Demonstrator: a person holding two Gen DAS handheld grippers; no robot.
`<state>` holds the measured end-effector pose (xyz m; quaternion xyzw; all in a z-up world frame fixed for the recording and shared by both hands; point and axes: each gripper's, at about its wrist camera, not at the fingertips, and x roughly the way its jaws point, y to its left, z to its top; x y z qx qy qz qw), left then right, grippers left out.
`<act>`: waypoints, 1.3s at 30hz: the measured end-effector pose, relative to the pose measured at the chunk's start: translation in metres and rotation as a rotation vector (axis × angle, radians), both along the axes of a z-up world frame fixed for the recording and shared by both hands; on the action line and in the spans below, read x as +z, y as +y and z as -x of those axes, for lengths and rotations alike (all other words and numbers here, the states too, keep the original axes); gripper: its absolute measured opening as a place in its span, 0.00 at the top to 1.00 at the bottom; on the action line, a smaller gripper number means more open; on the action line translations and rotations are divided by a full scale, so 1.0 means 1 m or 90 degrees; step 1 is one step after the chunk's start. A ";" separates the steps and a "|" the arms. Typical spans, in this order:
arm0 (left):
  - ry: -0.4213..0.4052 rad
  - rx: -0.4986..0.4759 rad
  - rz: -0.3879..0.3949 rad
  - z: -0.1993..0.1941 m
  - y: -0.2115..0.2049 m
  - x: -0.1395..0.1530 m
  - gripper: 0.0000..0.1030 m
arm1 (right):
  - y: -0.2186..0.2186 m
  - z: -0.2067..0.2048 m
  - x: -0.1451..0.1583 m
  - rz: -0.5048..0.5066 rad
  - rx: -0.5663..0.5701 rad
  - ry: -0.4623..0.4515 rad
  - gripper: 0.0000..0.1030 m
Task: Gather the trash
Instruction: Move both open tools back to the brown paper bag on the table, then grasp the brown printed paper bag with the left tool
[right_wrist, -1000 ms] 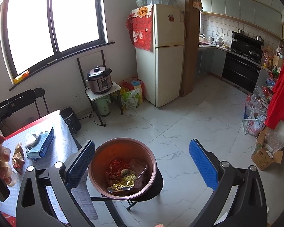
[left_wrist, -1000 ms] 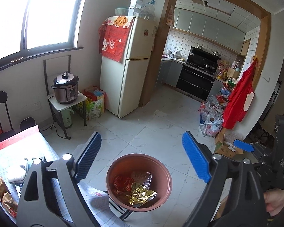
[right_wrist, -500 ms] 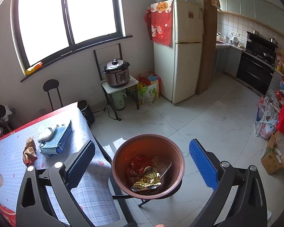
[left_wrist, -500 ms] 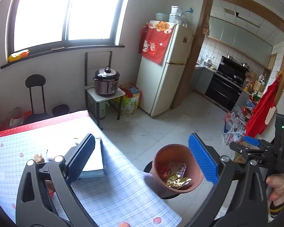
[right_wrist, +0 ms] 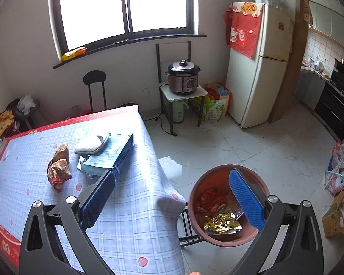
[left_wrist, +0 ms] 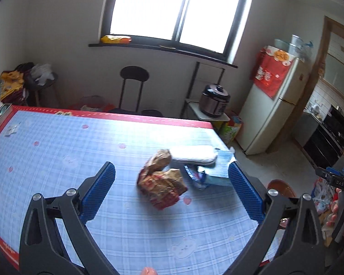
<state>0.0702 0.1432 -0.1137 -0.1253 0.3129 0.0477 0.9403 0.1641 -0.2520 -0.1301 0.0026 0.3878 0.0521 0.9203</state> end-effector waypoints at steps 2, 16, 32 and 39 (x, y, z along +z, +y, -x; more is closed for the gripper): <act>0.000 0.042 0.008 0.018 0.030 -0.009 0.05 | 0.018 -0.004 -0.003 0.001 0.019 0.008 0.05; 0.057 0.186 0.093 0.062 0.136 -0.068 0.05 | 0.129 -0.035 -0.030 0.020 0.096 0.049 0.05; 0.168 0.093 0.326 -0.123 0.038 -0.168 0.05 | 0.095 -0.043 -0.065 0.033 0.004 0.092 0.05; 0.189 0.137 0.303 -0.152 0.025 -0.192 0.05 | 0.075 -0.044 -0.082 0.039 -0.025 0.115 0.05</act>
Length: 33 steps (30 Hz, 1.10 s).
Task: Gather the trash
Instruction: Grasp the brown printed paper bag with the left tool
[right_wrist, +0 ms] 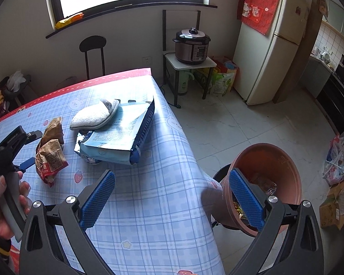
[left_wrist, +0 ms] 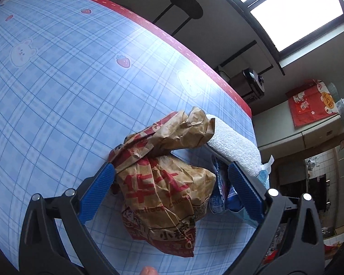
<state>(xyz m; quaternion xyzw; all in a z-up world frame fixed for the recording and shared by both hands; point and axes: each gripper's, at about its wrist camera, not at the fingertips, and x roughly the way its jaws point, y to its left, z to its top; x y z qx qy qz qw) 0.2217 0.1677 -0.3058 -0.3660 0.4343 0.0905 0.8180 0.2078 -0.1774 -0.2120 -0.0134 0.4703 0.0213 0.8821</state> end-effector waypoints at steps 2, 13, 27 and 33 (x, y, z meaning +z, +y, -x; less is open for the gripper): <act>0.007 -0.005 -0.028 -0.006 -0.005 -0.001 0.05 | -0.002 0.001 -0.002 0.002 0.001 0.001 0.05; 0.036 -0.073 -0.140 -0.009 -0.027 -0.014 0.04 | 0.001 -0.001 -0.004 0.004 0.019 0.002 0.05; 0.057 -0.129 -0.150 0.029 -0.020 -0.024 0.05 | 0.011 -0.002 -0.017 -0.043 0.045 0.019 0.05; 0.026 -0.145 -0.183 0.043 -0.021 -0.009 0.44 | 0.017 -0.009 -0.025 -0.084 0.060 0.030 0.05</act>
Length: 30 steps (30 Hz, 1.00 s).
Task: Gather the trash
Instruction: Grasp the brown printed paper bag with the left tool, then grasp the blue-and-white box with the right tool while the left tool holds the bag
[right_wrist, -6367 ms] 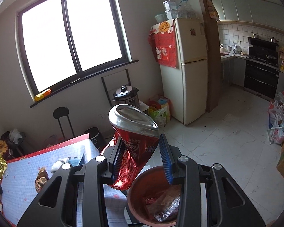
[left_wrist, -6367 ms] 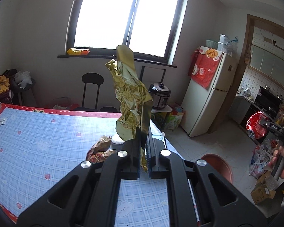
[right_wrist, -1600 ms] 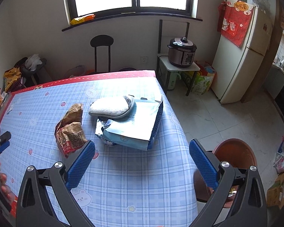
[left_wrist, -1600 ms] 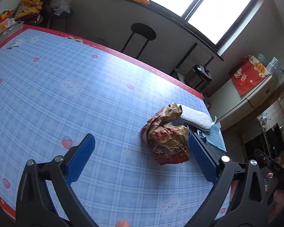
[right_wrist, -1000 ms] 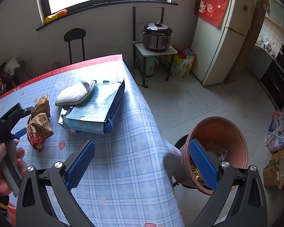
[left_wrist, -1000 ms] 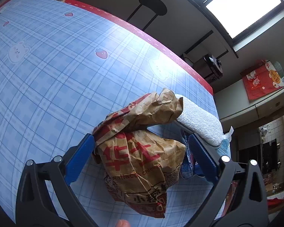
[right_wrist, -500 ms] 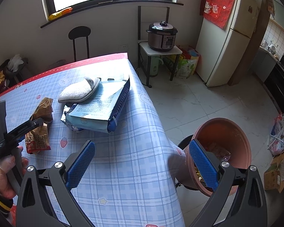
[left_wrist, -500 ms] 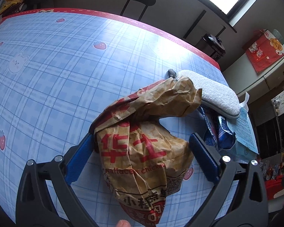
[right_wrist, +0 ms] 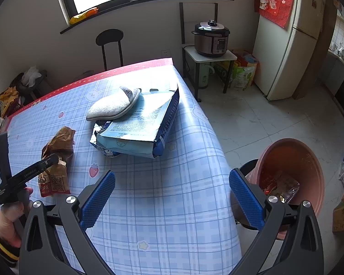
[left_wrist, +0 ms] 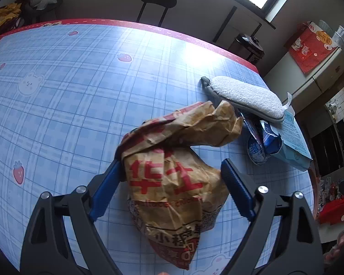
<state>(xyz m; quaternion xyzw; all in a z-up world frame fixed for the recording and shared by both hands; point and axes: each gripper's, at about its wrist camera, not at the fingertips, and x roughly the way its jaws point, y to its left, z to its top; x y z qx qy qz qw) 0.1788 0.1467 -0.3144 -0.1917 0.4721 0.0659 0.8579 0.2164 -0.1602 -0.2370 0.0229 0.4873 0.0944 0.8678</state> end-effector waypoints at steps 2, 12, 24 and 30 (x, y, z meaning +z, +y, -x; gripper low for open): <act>-0.007 -0.006 0.003 0.003 0.004 0.005 0.53 | 0.001 -0.004 -0.004 -0.018 -0.002 0.009 0.05; -0.017 -0.008 0.026 0.023 0.027 0.010 0.58 | 0.017 -0.013 -0.016 -0.059 0.000 0.033 0.05; -0.068 0.044 0.016 0.053 0.063 0.036 0.59 | 0.017 -0.025 -0.028 -0.110 -0.010 0.049 0.05; -0.087 0.064 -0.007 0.066 0.078 0.054 0.59 | 0.016 -0.046 -0.043 -0.173 -0.040 0.055 0.05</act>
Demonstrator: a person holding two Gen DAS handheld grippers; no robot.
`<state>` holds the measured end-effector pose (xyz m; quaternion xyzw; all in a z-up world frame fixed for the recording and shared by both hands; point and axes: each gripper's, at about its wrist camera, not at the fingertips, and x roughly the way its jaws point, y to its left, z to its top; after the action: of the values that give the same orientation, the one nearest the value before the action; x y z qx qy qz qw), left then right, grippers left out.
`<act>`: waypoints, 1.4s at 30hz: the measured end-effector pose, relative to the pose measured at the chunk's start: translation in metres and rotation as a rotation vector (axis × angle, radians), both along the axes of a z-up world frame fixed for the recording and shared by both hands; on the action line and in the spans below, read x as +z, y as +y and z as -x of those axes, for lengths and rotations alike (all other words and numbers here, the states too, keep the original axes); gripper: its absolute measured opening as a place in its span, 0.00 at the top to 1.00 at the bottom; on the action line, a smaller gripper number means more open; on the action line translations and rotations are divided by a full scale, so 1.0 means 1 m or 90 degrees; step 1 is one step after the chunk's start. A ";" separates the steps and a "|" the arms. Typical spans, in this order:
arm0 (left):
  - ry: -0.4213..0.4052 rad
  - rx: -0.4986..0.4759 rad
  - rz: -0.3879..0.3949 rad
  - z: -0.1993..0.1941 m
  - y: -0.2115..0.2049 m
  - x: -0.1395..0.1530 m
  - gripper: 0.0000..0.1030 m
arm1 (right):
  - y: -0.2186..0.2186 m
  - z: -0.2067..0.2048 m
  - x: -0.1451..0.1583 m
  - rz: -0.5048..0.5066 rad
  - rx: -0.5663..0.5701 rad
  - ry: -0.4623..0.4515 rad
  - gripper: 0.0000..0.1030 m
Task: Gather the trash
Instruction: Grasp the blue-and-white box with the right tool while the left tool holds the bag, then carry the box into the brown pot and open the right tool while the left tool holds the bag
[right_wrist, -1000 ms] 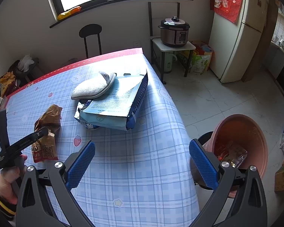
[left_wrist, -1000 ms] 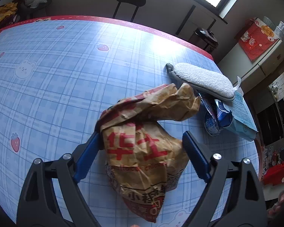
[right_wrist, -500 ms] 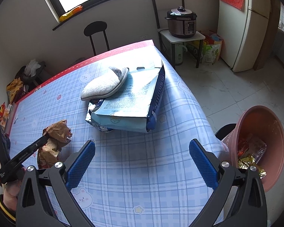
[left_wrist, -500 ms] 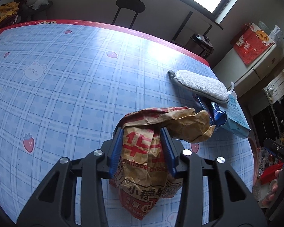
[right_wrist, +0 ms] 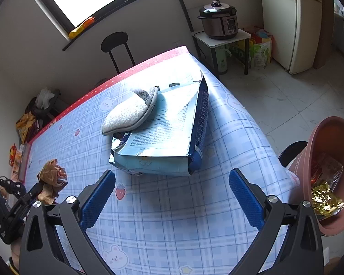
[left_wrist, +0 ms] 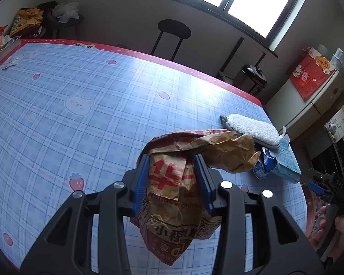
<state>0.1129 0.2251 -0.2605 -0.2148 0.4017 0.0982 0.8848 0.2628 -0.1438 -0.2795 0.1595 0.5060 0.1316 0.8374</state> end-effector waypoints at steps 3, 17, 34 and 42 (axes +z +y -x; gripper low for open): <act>-0.004 0.007 -0.006 0.004 0.007 0.006 0.59 | -0.003 -0.015 -0.013 -0.046 -0.031 0.014 0.05; -0.002 0.032 -0.017 0.011 0.018 0.011 0.59 | -0.009 -0.037 -0.070 -0.240 -0.155 0.123 0.45; -0.030 0.016 -0.035 0.029 0.003 0.032 0.59 | -0.035 0.026 0.013 -0.167 -0.133 0.001 0.66; -0.069 0.005 -0.050 0.044 -0.012 0.059 0.59 | -0.055 0.055 0.066 -0.119 -0.095 -0.092 0.67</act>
<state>0.0691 0.2134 -0.2015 -0.1865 0.3485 0.1057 0.9125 0.2080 -0.1988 -0.2131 0.2644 0.4165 0.1266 0.8606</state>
